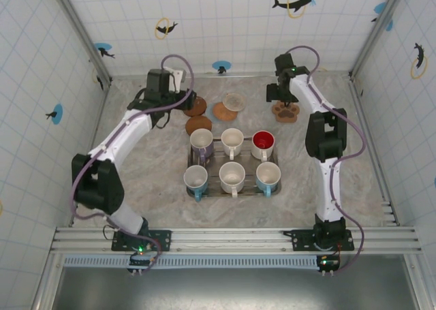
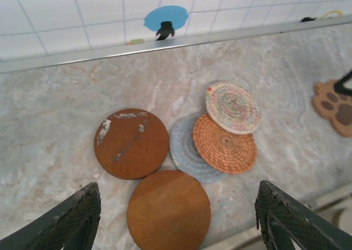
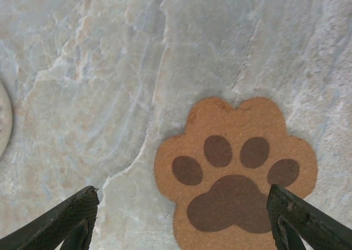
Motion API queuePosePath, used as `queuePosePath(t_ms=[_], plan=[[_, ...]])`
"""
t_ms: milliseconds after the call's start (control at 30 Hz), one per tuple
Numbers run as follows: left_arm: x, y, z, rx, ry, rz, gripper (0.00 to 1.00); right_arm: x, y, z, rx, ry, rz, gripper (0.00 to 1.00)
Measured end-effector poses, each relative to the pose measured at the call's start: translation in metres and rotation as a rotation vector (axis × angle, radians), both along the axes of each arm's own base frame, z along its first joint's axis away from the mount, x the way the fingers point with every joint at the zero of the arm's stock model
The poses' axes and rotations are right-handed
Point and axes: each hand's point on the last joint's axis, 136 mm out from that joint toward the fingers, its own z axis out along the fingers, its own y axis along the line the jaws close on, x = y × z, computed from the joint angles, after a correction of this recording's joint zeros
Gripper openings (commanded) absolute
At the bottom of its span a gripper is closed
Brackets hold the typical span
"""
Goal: Place the cup by the coaster
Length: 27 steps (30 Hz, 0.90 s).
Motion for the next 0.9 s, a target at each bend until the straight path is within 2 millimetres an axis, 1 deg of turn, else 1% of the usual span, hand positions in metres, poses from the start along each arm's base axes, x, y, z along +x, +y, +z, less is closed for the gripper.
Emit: queuePosePath(t_ms=[100, 167, 233, 333, 467, 533, 633, 733, 900], plan=[[0.027, -0.002, -0.006, 0.039, 0.026, 0.024, 0.75, -0.005, 0.012, 0.002, 0.009, 0.001, 0.031, 0.83], [0.043, -0.004, -0.015, 0.068, 0.052, 0.039, 0.75, -0.018, 0.021, 0.005, 0.017, 0.01, 0.052, 0.83], [0.058, -0.005, -0.029, 0.095, 0.086, 0.05, 0.75, -0.029, 0.028, 0.013, 0.034, 0.005, 0.069, 0.83], [0.079, -0.008, -0.052, 0.133, 0.14, 0.066, 0.75, -0.047, 0.037, 0.03, 0.075, -0.032, 0.088, 0.83], [0.102, -0.01, -0.084, 0.183, 0.2, 0.088, 0.75, -0.066, 0.041, 0.05, 0.133, -0.09, 0.09, 0.83], [0.108, -0.009, -0.098, 0.212, 0.224, 0.102, 0.75, -0.073, 0.04, 0.055, 0.152, -0.111, 0.084, 0.83], [0.115, -0.01, -0.118, 0.248, 0.252, 0.114, 0.75, -0.082, 0.039, 0.055, 0.176, -0.126, 0.075, 0.84], [0.112, -0.012, -0.139, 0.271, 0.291, 0.111, 0.75, -0.091, 0.038, 0.049, 0.186, -0.119, 0.068, 0.84], [0.11, -0.02, -0.162, 0.279, 0.321, 0.105, 0.75, -0.103, 0.037, 0.04, 0.196, -0.115, 0.06, 0.84]])
